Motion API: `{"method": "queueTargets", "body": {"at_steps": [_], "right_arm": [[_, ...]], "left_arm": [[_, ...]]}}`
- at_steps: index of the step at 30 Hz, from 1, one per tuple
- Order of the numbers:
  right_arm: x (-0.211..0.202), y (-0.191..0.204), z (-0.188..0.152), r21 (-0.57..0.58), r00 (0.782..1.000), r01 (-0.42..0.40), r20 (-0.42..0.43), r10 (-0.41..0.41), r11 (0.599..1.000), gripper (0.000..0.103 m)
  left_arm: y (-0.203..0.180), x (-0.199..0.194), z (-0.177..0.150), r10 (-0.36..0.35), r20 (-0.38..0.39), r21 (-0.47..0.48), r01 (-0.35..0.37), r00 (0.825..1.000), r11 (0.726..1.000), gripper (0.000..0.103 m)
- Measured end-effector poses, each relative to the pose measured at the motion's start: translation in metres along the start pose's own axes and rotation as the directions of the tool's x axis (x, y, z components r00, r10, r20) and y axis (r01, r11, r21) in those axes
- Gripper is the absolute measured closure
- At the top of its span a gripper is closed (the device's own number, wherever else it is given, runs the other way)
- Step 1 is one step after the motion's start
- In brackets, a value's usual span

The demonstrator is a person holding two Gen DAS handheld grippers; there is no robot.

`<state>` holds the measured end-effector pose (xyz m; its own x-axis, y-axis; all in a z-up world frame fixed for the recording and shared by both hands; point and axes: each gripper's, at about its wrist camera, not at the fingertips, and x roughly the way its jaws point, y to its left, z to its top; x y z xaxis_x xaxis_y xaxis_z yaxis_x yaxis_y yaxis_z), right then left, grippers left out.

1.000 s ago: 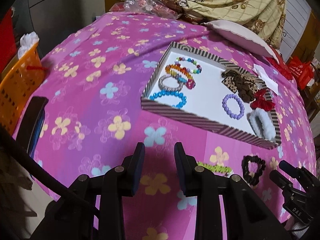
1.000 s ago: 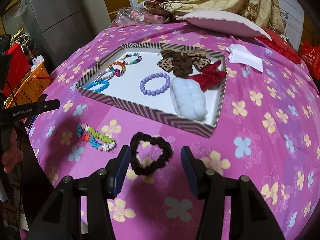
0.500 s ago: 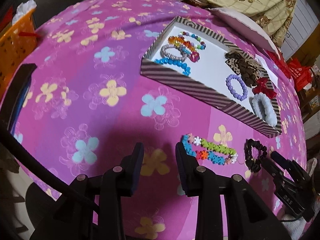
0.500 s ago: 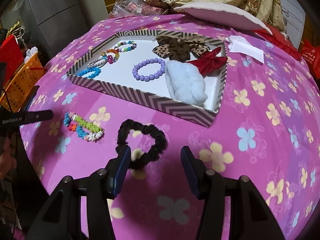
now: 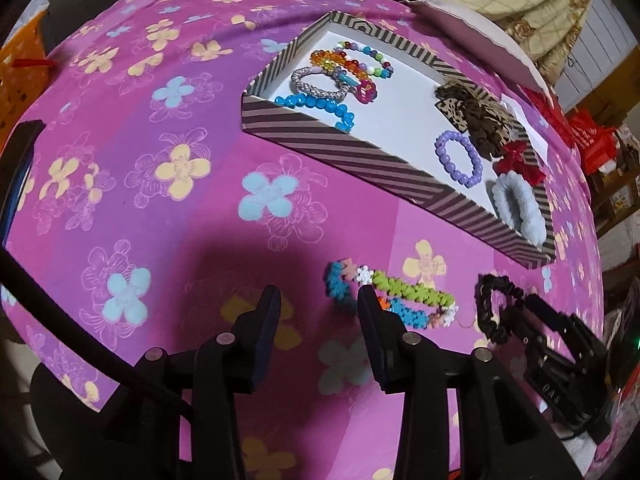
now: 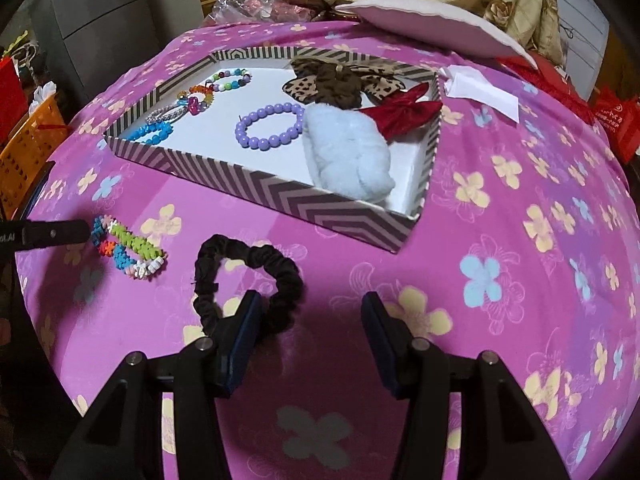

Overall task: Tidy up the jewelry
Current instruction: 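Grasp the colourful pixel-bead bracelet with the left tool while the right tool grasps the black scrunchie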

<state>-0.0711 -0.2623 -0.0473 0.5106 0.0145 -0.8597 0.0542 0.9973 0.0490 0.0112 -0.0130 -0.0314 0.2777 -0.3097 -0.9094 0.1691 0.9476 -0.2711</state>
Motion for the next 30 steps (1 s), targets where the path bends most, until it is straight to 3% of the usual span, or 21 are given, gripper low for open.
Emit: {"method": "queueTargets", "body": {"at_steps": [5, 10, 18, 20, 22, 25, 30], "right_arm": [[0.001, 0.002, 0.001, -0.003, 1.000, -0.005, -0.003, 0.005, 1.000, 0.046], [0.002, 0.005, 0.003, -0.017, 1.000, 0.001, -0.008, -0.001, 1.000, 0.043], [0.001, 0.000, 0.001, -0.001, 1.000, -0.013, 0.006, 0.013, 1.000, 0.043], [0.001, 0.001, 0.002, -0.005, 1.000, -0.009, 0.012, 0.009, 1.000, 0.050], [0.000, 0.000, 0.002, -0.012, 1.000, -0.014, 0.020, 0.014, 1.000, 0.076], [0.000, 0.000, 0.002, -0.019, 0.999, -0.028, 0.026, 0.028, 0.999, 0.087], [-0.009, 0.004, 0.003, -0.036, 0.997, -0.059, 0.044, 0.061, 0.998, 0.093]], "left_arm": [[-0.002, 0.001, 0.004, -0.020, 0.005, -0.022, 0.020, 1.000, 1.000, 0.051], [-0.009, 0.010, 0.005, -0.010, -0.021, -0.008, 0.010, 1.000, 1.000, 0.051], [-0.008, 0.011, 0.004, 0.022, -0.004, 0.003, -0.022, 1.000, 1.000, 0.051], [-0.009, 0.011, 0.003, 0.035, 0.001, 0.016, -0.035, 0.999, 0.999, 0.058], [-0.010, 0.012, 0.002, 0.052, 0.006, 0.034, -0.053, 0.999, 0.998, 0.068], [-0.012, 0.013, 0.001, 0.053, 0.003, 0.076, -0.053, 0.999, 0.996, 0.078], [-0.013, 0.007, 0.005, 0.008, -0.014, 0.074, -0.007, 1.000, 0.997, 0.078]]}}
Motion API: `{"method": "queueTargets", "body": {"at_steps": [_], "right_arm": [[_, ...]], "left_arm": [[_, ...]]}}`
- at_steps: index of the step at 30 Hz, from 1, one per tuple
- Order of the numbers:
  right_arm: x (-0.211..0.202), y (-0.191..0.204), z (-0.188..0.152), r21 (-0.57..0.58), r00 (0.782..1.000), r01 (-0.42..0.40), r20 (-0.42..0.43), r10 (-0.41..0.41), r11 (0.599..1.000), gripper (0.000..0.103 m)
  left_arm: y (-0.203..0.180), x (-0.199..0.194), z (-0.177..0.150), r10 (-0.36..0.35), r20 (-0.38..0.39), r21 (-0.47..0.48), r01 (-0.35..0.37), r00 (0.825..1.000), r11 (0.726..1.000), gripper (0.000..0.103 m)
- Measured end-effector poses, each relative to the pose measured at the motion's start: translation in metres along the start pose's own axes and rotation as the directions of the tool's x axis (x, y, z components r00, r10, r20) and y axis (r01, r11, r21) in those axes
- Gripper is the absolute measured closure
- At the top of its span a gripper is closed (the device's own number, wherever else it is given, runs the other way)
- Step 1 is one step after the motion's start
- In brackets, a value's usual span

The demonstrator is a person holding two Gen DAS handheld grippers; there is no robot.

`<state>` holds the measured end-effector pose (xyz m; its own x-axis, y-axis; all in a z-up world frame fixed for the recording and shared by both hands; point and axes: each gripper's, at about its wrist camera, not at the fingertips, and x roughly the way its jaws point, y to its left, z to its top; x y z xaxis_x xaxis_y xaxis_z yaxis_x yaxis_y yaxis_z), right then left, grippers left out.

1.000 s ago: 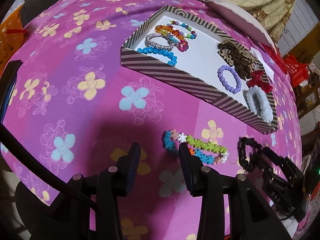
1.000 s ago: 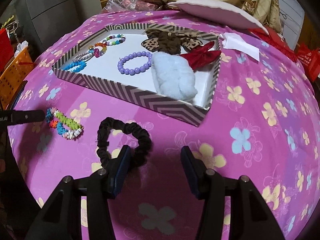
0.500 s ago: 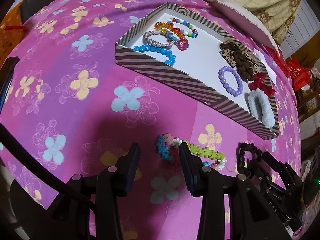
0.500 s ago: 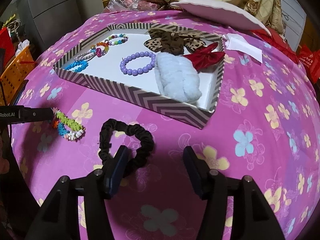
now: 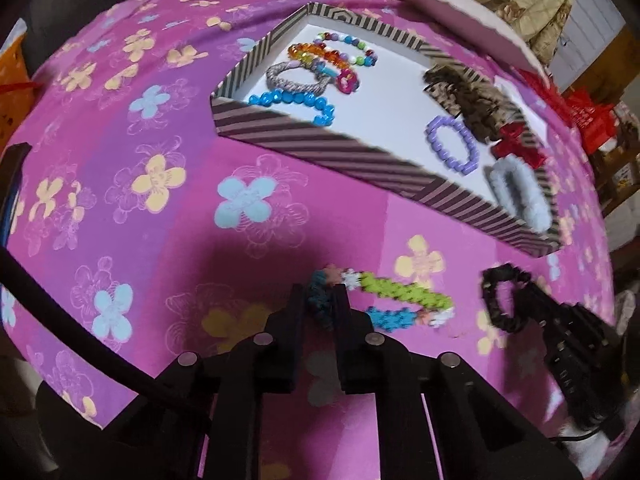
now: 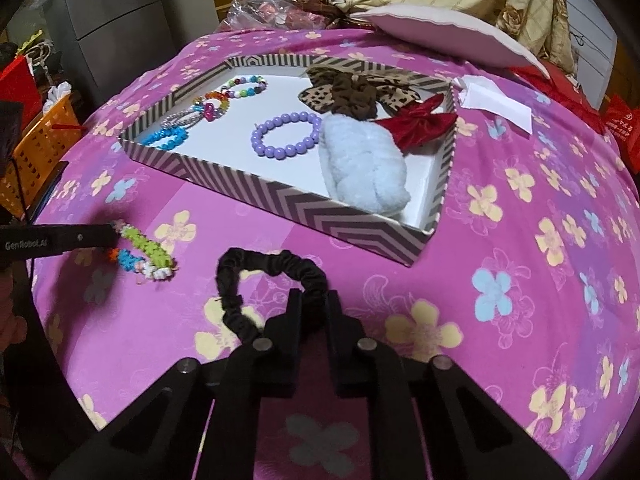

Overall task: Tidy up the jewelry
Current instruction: 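Grasp the colourful pixel-bead bracelet with the left tool while the right tool grasps the black scrunchie, then lower the pixel-bead bracelet into the tray with the left tool while the right tool drops the scrunchie there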

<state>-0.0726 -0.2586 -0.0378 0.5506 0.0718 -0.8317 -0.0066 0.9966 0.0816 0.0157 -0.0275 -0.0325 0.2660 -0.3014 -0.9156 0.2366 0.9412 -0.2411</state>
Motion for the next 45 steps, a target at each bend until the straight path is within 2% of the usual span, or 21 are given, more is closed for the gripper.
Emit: {"method": "queueTargets", "body": {"at_steps": [12, 23, 34, 45], "right_arm": [[-0.048, 0.009, 0.023, -0.038, 0.995, -0.036, 0.090, 0.039, 0.999, 0.093], [-0.069, 0.008, 0.053, -0.033, 0.987, -0.041, 0.154, 0.045, 0.999, 0.093], [-0.052, 0.007, 0.082, -0.002, 0.986, -0.043, 0.164, 0.042, 0.999, 0.093], [-0.014, 0.009, 0.104, 0.050, 0.985, -0.119, 0.134, 0.111, 0.992, 0.093]], "left_arm": [[-0.024, -0.061, 0.029, -0.029, 0.135, 0.076, 0.018, 0.990, 0.997, 0.078], [-0.038, -0.095, 0.062, 0.014, 0.224, 0.105, -0.039, 0.974, 0.994, 0.078], [-0.052, -0.091, 0.096, 0.073, 0.248, 0.128, -0.107, 0.966, 0.986, 0.078], [-0.064, -0.060, 0.130, 0.098, 0.215, 0.146, -0.132, 0.972, 0.980, 0.078]]}}
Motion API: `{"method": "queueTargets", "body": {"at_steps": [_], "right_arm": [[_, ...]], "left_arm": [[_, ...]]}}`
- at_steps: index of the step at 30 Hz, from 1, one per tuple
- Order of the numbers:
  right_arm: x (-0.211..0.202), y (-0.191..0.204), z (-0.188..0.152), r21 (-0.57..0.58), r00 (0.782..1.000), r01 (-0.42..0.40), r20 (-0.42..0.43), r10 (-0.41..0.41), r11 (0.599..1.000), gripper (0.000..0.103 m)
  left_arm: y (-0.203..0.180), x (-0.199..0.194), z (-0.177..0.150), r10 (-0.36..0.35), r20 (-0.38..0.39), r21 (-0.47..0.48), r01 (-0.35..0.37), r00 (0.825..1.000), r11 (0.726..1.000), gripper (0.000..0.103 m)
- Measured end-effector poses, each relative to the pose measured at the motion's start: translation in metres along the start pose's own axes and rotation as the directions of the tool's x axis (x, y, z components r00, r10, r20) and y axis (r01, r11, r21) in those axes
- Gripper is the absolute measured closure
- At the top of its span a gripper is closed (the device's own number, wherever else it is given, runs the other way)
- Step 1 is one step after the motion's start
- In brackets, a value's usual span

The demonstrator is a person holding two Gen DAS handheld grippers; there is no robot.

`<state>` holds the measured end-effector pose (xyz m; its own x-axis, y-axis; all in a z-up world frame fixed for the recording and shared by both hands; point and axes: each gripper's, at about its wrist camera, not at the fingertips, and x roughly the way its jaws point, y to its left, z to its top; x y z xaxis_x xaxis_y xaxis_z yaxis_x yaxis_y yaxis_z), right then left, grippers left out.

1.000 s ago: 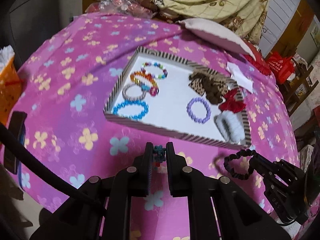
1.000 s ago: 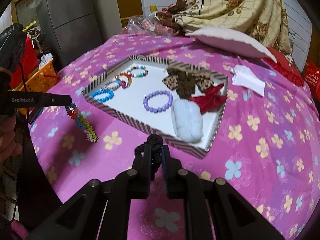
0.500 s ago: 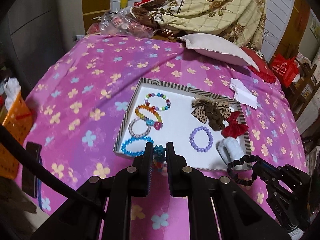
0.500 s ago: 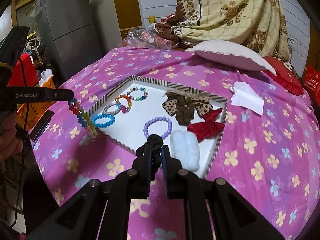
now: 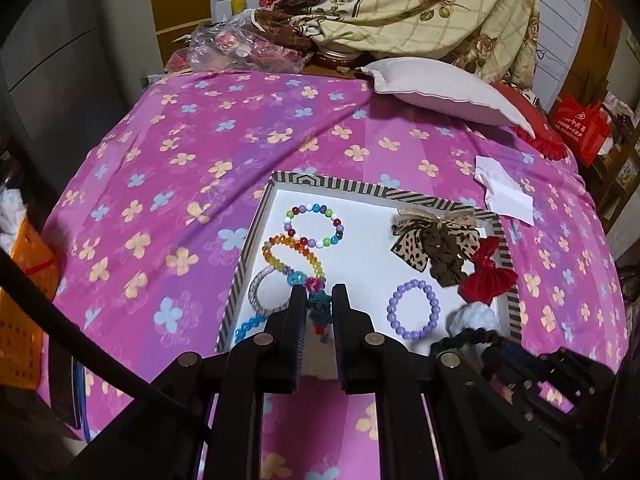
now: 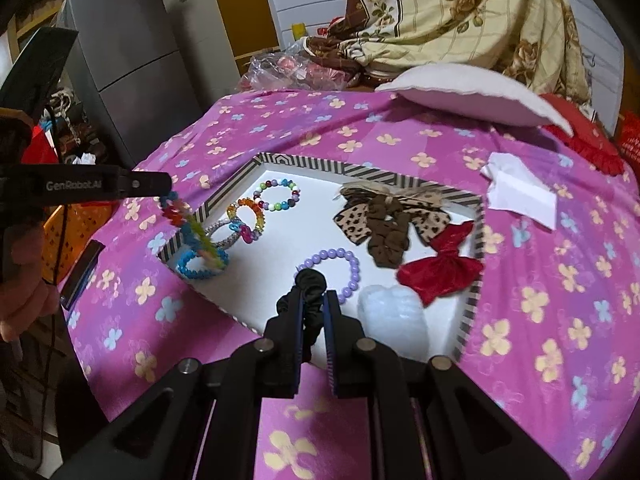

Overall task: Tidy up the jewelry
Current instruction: 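Lower the pixel-bead bracelet into the tray with the left tool while the right tool drops the scrunchie there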

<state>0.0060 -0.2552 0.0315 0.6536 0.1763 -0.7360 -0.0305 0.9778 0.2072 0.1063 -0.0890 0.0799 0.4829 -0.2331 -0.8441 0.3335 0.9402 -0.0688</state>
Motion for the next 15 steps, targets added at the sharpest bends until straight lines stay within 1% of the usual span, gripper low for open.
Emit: {"method": "queueTargets", "body": {"at_steps": [5, 8, 11, 15], "right_arm": [[0.030, 0.007, 0.010, 0.033, 0.997, -0.063, -0.032, 0.064, 0.997, 0.093], [0.054, 0.014, 0.014, 0.045, 0.993, -0.093, -0.068, 0.096, 0.995, 0.093], [0.081, 0.017, 0.013, 0.073, 0.986, -0.106, -0.120, 0.114, 0.992, 0.093], [0.098, 0.018, 0.006, 0.079, 0.980, -0.108, -0.157, 0.119, 0.991, 0.093]], "left_arm": [[-0.002, 0.012, 0.016, 0.010, -0.001, 0.006, -0.010, 1.000, 1.000, 0.078], [-0.004, 0.018, 0.025, 0.017, -0.002, 0.008, -0.017, 1.000, 1.000, 0.078], [-0.006, 0.025, 0.034, 0.015, -0.007, 0.006, -0.015, 1.000, 1.000, 0.078], [-0.015, 0.034, 0.044, -0.007, -0.015, 0.017, 0.007, 1.000, 1.000, 0.078]]}}
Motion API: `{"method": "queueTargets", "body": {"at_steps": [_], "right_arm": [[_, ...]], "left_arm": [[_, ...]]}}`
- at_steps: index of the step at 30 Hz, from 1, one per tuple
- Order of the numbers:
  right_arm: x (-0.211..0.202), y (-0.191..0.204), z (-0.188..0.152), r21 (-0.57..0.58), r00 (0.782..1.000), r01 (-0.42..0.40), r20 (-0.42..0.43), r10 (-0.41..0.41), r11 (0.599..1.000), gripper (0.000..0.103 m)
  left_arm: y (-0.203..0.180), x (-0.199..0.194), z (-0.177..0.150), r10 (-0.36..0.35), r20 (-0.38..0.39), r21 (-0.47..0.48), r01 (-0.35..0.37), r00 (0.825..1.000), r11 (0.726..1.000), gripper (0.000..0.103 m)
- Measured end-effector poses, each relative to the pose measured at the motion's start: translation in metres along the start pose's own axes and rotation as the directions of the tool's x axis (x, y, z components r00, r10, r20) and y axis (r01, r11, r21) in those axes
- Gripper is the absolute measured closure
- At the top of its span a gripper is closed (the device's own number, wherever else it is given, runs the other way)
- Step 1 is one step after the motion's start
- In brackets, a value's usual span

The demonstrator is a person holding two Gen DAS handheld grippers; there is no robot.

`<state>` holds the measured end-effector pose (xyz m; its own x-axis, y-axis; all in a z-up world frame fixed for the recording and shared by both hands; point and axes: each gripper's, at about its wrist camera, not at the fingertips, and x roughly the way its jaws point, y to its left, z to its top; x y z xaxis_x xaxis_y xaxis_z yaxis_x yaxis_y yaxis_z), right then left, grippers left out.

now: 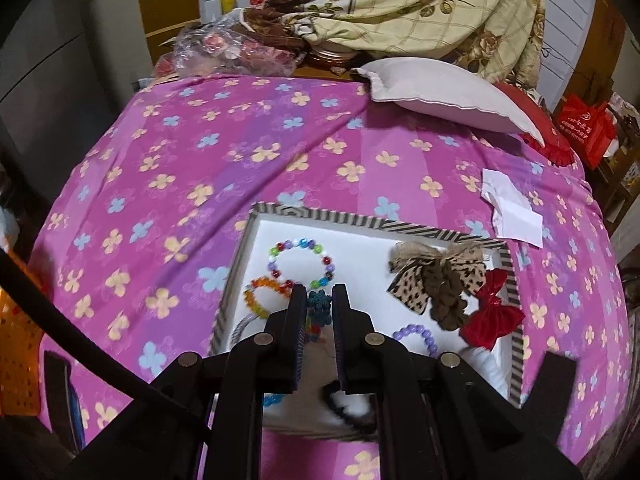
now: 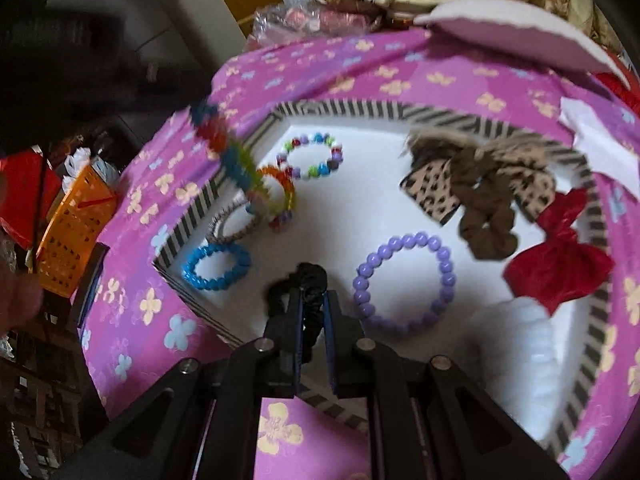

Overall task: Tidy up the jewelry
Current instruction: 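Lower the pixel-bead bracelet into the tray with the left tool while the right tool drops the scrunchie there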

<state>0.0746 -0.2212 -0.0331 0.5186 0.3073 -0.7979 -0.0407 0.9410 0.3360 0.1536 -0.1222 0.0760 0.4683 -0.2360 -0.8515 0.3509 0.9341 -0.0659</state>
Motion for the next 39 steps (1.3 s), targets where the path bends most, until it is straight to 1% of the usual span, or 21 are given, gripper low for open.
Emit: {"method": "queueTargets", "body": {"at_steps": [3, 5, 6, 7, 8, 10, 11, 12, 13, 15, 18, 21, 24, 27, 31, 33, 34, 35, 36, 37, 39], "right_arm": [[0.005, -0.004, -0.004, 0.025, 1.000, -0.008, -0.012, 0.008, 1.000, 0.092], [0.002, -0.011, -0.007, 0.066, 0.999, -0.051, -0.008, 0.051, 0.997, 0.085], [-0.003, -0.016, -0.010, 0.093, 0.997, -0.081, 0.010, 0.081, 0.992, 0.080], [-0.009, -0.021, -0.012, 0.110, 0.995, -0.097, 0.030, 0.095, 0.989, 0.076], [-0.017, -0.026, -0.016, 0.126, 0.994, -0.103, 0.053, 0.097, 0.987, 0.074], [-0.028, -0.037, -0.022, 0.145, 0.994, -0.093, 0.071, 0.084, 0.985, 0.070], [-0.032, -0.041, -0.023, 0.151, 0.994, -0.089, 0.075, 0.078, 0.985, 0.070], [-0.037, -0.048, -0.027, 0.163, 0.995, -0.079, 0.080, 0.067, 0.983, 0.069], [-0.040, -0.053, -0.027, 0.170, 0.995, -0.075, 0.081, 0.062, 0.983, 0.068], [-0.046, -0.064, -0.030, 0.192, 0.995, -0.072, 0.083, 0.057, 0.979, 0.066], [-0.053, -0.071, -0.032, 0.205, 0.993, -0.075, 0.101, 0.056, 0.976, 0.065], [-0.053, -0.071, -0.032, 0.204, 0.993, -0.087, 0.102, 0.067, 0.975, 0.064], [-0.053, -0.068, -0.032, 0.189, 0.992, -0.090, 0.101, 0.072, 0.978, 0.063], [-0.053, -0.061, -0.031, 0.168, 0.992, -0.087, 0.101, 0.070, 0.982, 0.063], [-0.053, -0.055, -0.031, 0.143, 0.994, -0.071, 0.097, 0.057, 0.987, 0.057], [-0.053, -0.054, -0.031, 0.140, 0.995, -0.059, 0.094, 0.046, 0.988, 0.057], [-0.052, -0.054, -0.031, 0.140, 0.995, -0.055, 0.091, 0.042, 0.989, 0.057], [-0.051, -0.055, -0.032, 0.141, 0.995, -0.051, 0.088, 0.039, 0.989, 0.057], [-0.051, -0.054, -0.033, 0.142, 0.996, -0.049, 0.084, 0.037, 0.989, 0.057], [-0.051, -0.054, -0.033, 0.142, 0.996, -0.046, 0.082, 0.035, 0.989, 0.056], [-0.051, -0.052, -0.035, 0.135, 0.996, -0.038, 0.079, 0.028, 0.990, 0.056]], "left_arm": [[-0.011, 0.010, 0.007, -0.025, -0.014, 0.006, 0.025, 1.000, 1.000, 0.078], [-0.019, 0.017, 0.012, -0.068, -0.033, 0.008, 0.069, 0.997, 0.998, 0.078], [-0.023, 0.020, 0.013, -0.088, -0.044, 0.012, 0.089, 0.995, 0.996, 0.078], [-0.026, 0.024, 0.014, -0.107, -0.054, 0.015, 0.108, 0.993, 0.994, 0.078], [-0.030, 0.028, 0.014, -0.129, -0.066, 0.016, 0.130, 0.989, 0.991, 0.078], [-0.035, 0.037, 0.014, -0.187, -0.104, 0.019, 0.190, 0.977, 0.982, 0.078], [-0.037, 0.044, 0.013, -0.231, -0.137, 0.020, 0.236, 0.963, 0.971, 0.078], [-0.037, 0.051, 0.012, -0.254, -0.162, 0.019, 0.260, 0.954, 0.965, 0.078], [-0.036, 0.057, 0.011, -0.242, -0.169, 0.020, 0.249, 0.955, 0.968, 0.078], [-0.031, 0.072, 0.011, -0.176, -0.176, 0.016, 0.182, 0.968, 0.983, 0.078], [-0.020, 0.093, 0.011, -0.138, -0.195, -0.026, 0.135, 0.971, 0.990, 0.078], [-0.019, 0.101, 0.013, -0.061, -0.175, 0.003, 0.063, 0.983, 0.998, 0.078], [-0.021, 0.106, 0.014, -0.017, -0.160, 0.027, 0.022, 0.987, 0.999, 0.078], [-0.021, 0.110, 0.014, -0.003, -0.157, 0.037, 0.009, 0.988, 0.999, 0.078], [-0.021, 0.114, 0.011, 0.011, -0.156, 0.036, -0.005, 0.988, 0.999, 0.078], [-0.021, 0.116, 0.009, 0.013, -0.161, 0.028, -0.009, 0.987, 1.000, 0.078], [-0.021, 0.119, 0.008, 0.005, -0.173, 0.023, -0.001, 0.985, 1.000, 0.077], [-0.021, 0.120, 0.006, -0.002, -0.180, 0.020, 0.005, 0.984, 1.000, 0.072], [-0.021, 0.119, 0.005, -0.010, -0.172, 0.018, 0.013, 0.985, 1.000, 0.070], [-0.022, 0.118, 0.004, -0.012, -0.166, 0.020, 0.015, 0.986, 1.000, 0.065], [-0.023, 0.116, 0.001, -0.020, -0.168, 0.023, 0.024, 0.986, 0.999, 0.062]]}}
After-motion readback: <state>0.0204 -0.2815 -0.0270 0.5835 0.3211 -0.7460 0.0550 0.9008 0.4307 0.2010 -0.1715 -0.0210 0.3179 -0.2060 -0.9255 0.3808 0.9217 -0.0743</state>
